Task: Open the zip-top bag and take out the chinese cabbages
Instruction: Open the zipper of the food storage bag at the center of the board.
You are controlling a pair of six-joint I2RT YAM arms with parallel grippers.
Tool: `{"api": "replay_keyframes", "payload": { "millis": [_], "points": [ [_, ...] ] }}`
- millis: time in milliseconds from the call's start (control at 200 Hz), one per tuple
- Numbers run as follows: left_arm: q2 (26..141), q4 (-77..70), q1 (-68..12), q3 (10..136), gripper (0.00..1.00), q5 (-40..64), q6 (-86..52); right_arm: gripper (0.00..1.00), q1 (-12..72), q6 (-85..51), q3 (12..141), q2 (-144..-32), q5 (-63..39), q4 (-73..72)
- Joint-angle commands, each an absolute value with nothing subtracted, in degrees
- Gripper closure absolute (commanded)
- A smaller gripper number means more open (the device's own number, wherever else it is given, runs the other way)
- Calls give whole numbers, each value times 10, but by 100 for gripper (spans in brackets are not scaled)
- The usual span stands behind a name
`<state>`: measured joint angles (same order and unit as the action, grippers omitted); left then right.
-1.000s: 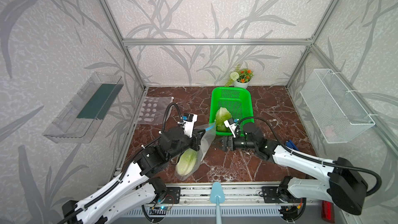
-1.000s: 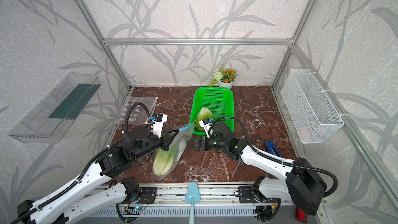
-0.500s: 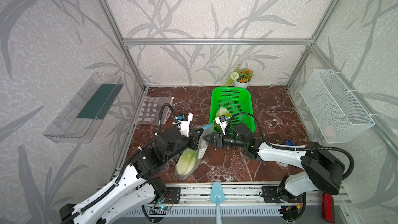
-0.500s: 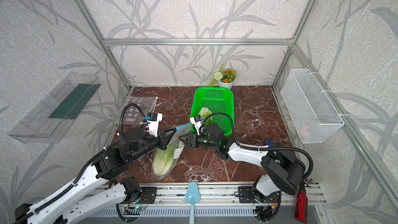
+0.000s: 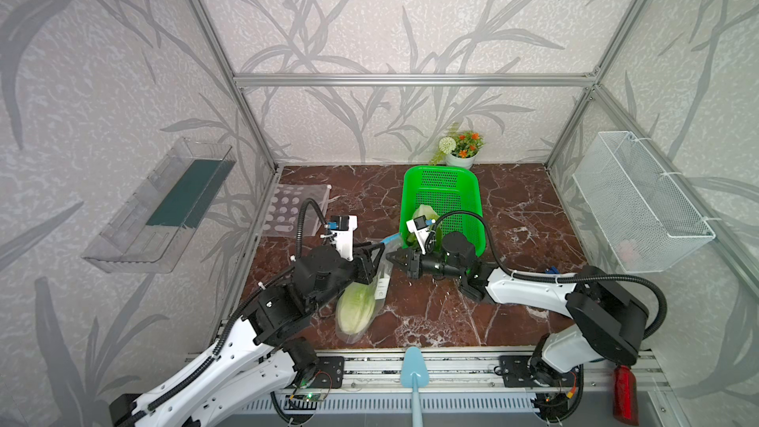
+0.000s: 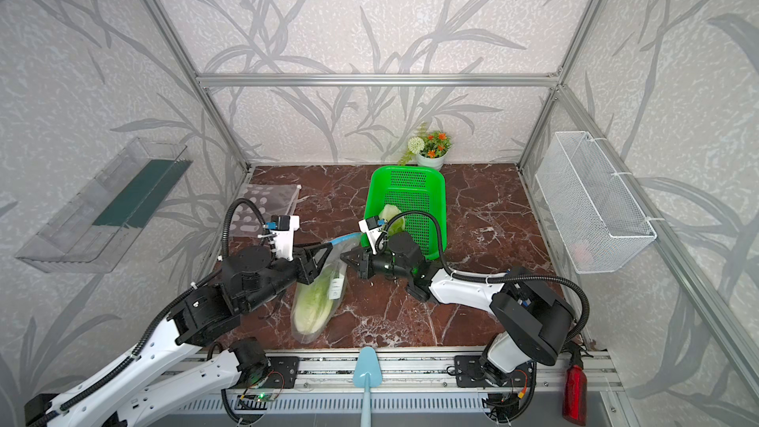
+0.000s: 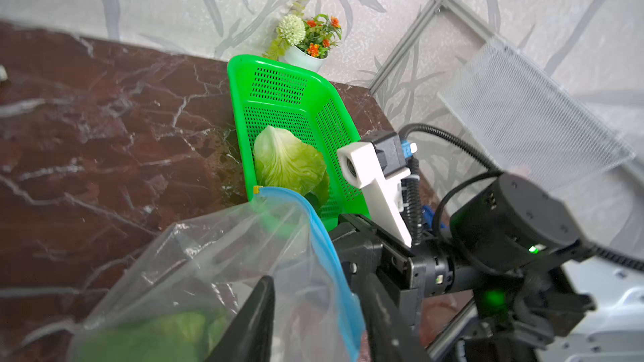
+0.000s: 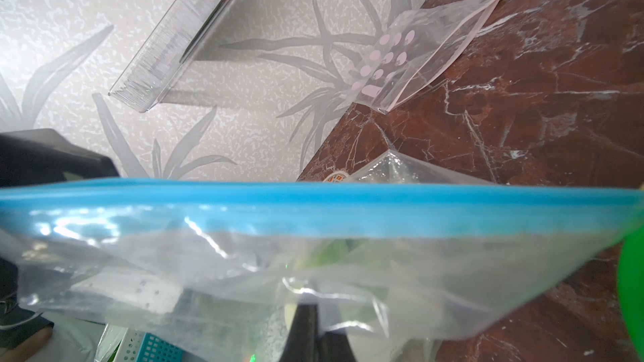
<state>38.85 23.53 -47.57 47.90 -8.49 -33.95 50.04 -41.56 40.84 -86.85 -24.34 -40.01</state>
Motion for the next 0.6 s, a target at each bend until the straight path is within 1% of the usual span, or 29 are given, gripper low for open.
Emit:
{"api": "replay_keyframes", "payload": {
  "millis": [0,85,180,270,375,460,555,595],
  "points": [
    [355,270,-476,527,43,-157,-314,100,502,-370,398,-819,-231,-354],
    [342,290,-475,541,39,-169,-293,100,498,-333,387,-796,-232,-328],
    [341,337,-474,556,38,-188,-270,100,489,-323,372,-778,-247,-334],
    [354,372,-471,553,38,-168,-240,100,482,-322,358,-773,-263,-357],
    [399,414,-457,549,38,-101,-219,100,476,-318,362,-785,-287,-374],
    [443,441,-422,545,38,-32,-206,100,471,-327,365,-801,-316,-409],
    [473,436,-345,529,39,49,-202,100,466,-334,370,-814,-345,-442],
    [472,416,-316,518,35,106,-198,100,465,-330,374,-817,-353,-439]
  ]
}}
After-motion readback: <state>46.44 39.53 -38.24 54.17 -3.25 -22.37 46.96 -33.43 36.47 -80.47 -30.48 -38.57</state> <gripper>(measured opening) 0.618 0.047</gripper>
